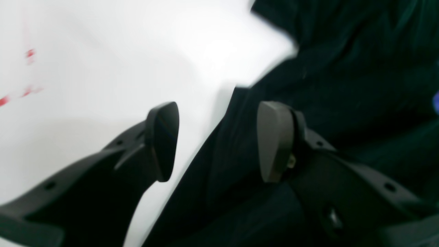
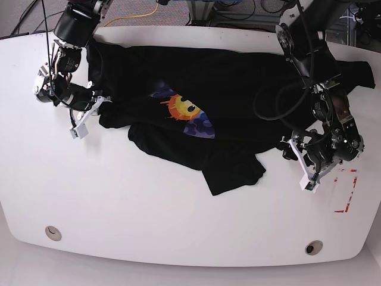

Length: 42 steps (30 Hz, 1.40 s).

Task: Layout the t-shirt on the table in an organized manner, then fold the t-shirt properly
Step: 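Reach the left gripper to the shirt's hanging hem and grasp it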

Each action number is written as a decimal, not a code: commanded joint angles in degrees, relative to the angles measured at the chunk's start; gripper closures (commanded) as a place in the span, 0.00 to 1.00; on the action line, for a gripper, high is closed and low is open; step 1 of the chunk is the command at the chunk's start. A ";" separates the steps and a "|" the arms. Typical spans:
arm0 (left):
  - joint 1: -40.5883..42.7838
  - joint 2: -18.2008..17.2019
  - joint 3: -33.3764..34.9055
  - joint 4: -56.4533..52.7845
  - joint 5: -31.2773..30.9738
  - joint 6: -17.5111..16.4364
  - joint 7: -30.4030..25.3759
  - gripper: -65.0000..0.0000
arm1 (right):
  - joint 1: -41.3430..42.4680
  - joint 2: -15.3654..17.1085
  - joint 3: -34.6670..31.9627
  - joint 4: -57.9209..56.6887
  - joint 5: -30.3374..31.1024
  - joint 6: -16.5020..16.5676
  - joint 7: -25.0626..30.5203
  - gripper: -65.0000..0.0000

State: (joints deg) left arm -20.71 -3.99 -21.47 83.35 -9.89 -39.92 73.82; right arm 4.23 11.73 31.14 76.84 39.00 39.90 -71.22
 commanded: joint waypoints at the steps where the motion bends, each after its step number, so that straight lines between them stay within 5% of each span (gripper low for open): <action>1: -2.10 -0.27 -0.02 -2.52 -0.53 0.76 -2.04 0.47 | 0.91 0.80 0.21 1.18 1.13 0.10 0.41 1.00; 12: -4.65 -0.54 -0.02 -15.53 -0.70 0.93 -4.50 0.47 | 1.00 0.80 0.21 1.18 1.13 0.10 0.41 1.00; 26: -4.21 -0.54 2.97 -15.53 -0.79 0.84 -4.85 0.48 | 1.09 0.80 0.29 1.18 1.13 0.10 0.58 1.00; 34: -4.21 -0.54 3.06 -15.53 -0.79 0.84 -4.85 0.70 | 1.09 0.80 0.47 1.18 1.22 0.10 0.58 1.00; 42: -4.13 -0.63 3.06 -15.53 -0.79 0.84 -4.68 0.71 | 1.09 0.80 0.56 1.18 1.13 0.10 0.58 1.00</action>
State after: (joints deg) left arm -23.33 -4.27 -18.46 66.78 -10.09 -38.87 69.69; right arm 4.27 11.73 31.44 76.84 39.03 39.90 -71.20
